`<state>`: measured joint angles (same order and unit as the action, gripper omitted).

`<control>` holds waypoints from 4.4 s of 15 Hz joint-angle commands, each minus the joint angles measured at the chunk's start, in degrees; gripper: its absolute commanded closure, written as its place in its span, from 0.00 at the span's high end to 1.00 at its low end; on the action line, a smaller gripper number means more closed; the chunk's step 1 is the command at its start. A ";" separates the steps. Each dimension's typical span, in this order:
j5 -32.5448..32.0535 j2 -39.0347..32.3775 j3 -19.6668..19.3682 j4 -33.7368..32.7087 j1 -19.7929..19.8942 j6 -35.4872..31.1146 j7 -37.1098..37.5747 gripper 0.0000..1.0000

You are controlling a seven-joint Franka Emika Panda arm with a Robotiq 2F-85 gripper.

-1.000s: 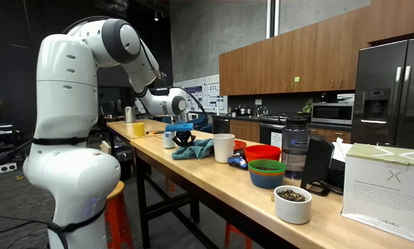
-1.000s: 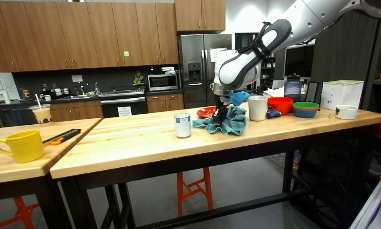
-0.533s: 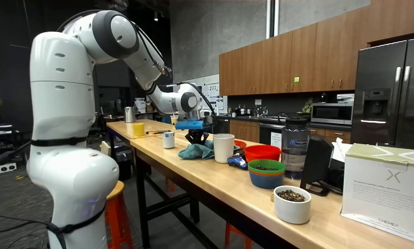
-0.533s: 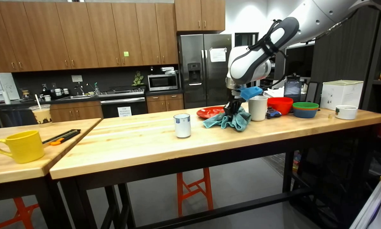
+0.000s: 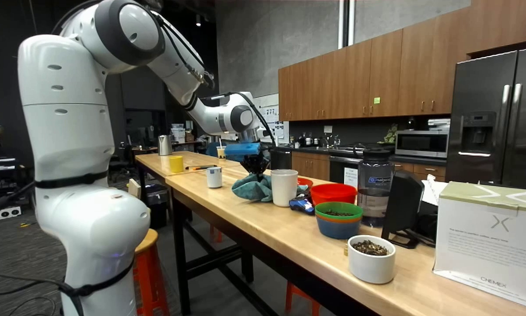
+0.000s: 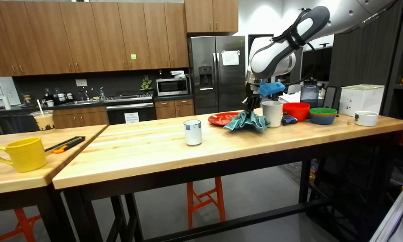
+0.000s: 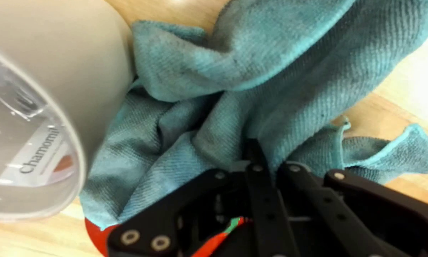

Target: Wipe the table with the blue towel

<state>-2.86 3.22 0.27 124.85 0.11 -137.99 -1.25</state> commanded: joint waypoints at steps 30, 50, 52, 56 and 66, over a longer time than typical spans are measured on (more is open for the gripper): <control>4.10 -17.98 10.82 -12.95 -8.25 0.38 -9.52 0.01; 2.94 -31.60 13.80 -31.56 -12.10 5.96 -13.75 0.01; 2.89 -30.73 13.30 -30.43 -11.66 5.89 -13.14 0.01; 1.79 -28.66 11.94 -28.30 -11.44 7.15 -10.85 0.30; -0.35 -25.29 8.33 -28.69 -10.36 16.13 -8.49 0.59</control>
<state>-3.07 -22.00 8.26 96.34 -10.47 -121.99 -9.87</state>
